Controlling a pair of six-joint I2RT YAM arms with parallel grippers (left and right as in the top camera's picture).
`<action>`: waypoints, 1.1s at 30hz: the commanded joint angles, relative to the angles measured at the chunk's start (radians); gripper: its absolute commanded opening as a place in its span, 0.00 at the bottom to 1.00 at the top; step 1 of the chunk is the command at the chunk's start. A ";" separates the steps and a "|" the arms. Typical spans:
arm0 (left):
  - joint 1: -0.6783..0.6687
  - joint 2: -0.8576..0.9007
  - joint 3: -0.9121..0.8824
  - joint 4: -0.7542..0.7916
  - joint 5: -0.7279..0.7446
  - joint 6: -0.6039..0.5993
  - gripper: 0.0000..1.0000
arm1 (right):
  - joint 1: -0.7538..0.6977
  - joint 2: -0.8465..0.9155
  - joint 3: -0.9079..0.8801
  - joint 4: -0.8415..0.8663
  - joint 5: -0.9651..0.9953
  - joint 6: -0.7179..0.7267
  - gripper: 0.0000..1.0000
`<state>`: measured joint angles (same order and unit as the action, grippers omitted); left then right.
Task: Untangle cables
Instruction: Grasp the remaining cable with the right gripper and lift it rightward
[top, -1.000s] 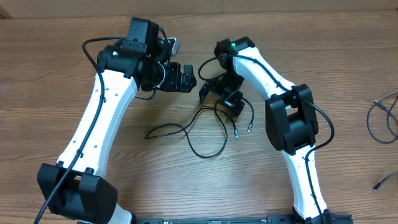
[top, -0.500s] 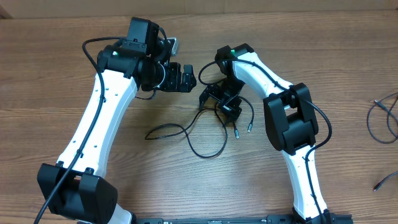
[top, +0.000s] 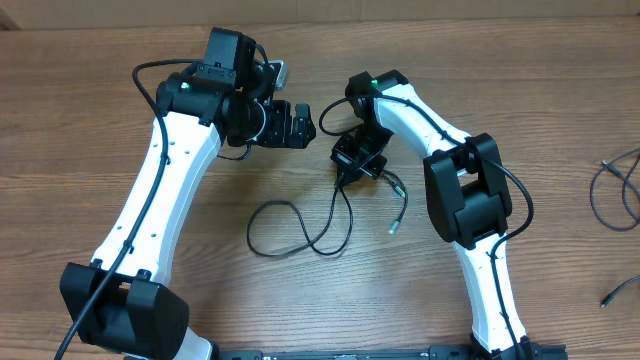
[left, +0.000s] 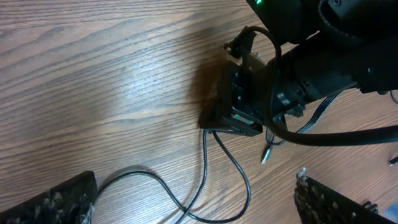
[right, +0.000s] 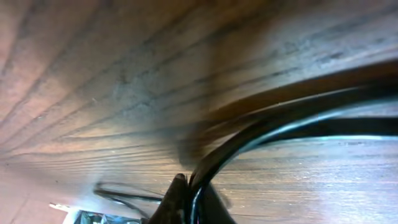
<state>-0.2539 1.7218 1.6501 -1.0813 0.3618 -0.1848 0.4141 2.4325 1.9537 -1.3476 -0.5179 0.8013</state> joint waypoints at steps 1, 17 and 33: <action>-0.003 0.010 0.014 0.001 -0.007 0.005 1.00 | 0.006 0.000 -0.007 0.005 0.000 0.010 0.04; -0.003 0.010 0.014 0.001 -0.007 0.005 1.00 | -0.024 -0.001 0.030 0.010 0.192 0.010 0.04; -0.003 0.010 0.014 0.001 -0.007 0.005 1.00 | -0.412 -0.001 0.352 0.076 0.189 0.010 0.04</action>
<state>-0.2539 1.7218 1.6501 -1.0809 0.3618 -0.1848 0.0814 2.4325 2.2097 -1.2999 -0.3477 0.8078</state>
